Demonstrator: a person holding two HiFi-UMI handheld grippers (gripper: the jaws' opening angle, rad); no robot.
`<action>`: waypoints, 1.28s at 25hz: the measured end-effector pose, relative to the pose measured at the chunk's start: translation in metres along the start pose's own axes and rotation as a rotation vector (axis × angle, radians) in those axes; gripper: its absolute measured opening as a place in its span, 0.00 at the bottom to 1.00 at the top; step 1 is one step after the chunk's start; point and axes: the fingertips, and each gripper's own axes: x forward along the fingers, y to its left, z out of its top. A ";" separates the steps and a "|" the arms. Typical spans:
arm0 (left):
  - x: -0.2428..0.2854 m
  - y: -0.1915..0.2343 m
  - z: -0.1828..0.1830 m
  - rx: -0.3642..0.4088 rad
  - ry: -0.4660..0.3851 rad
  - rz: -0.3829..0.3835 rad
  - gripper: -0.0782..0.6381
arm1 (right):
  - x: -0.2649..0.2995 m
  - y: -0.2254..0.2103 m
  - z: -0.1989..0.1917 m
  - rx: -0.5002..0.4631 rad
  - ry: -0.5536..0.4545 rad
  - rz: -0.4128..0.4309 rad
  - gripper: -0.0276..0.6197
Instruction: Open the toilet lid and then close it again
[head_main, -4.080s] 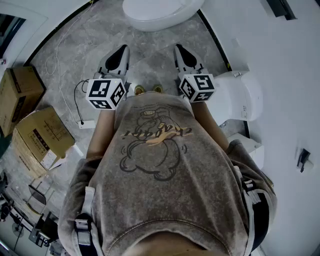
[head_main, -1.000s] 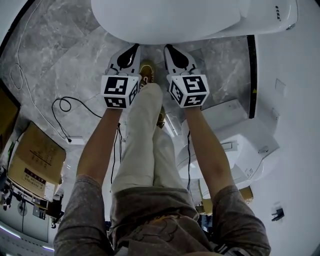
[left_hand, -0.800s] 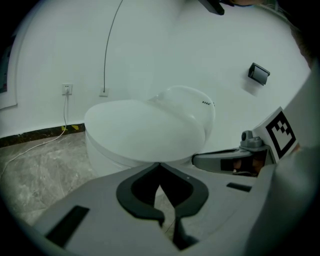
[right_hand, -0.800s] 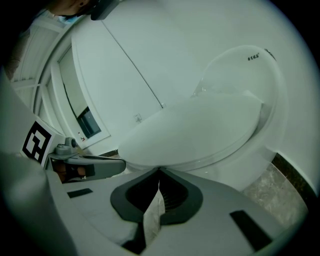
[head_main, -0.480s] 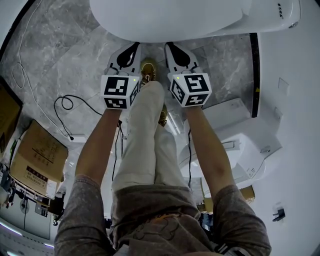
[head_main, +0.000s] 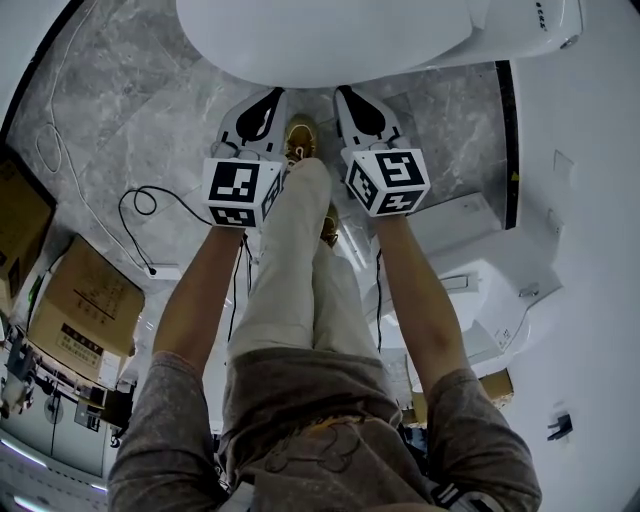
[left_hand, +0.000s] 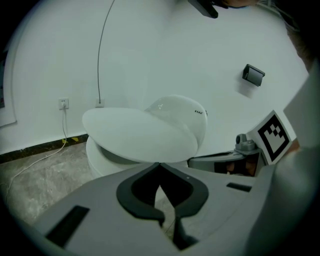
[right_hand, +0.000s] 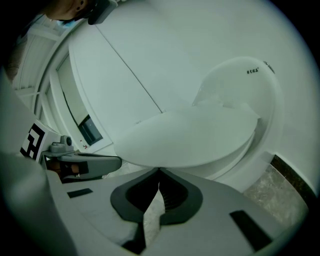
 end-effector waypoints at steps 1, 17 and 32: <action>-0.004 -0.003 0.007 0.003 -0.006 -0.004 0.12 | -0.004 0.001 0.005 0.003 -0.005 0.000 0.08; -0.043 -0.078 0.135 0.096 -0.098 -0.118 0.12 | -0.079 -0.005 0.113 0.073 -0.141 -0.111 0.08; -0.010 -0.181 0.257 0.194 -0.214 -0.313 0.12 | -0.162 -0.067 0.198 0.084 -0.256 -0.214 0.08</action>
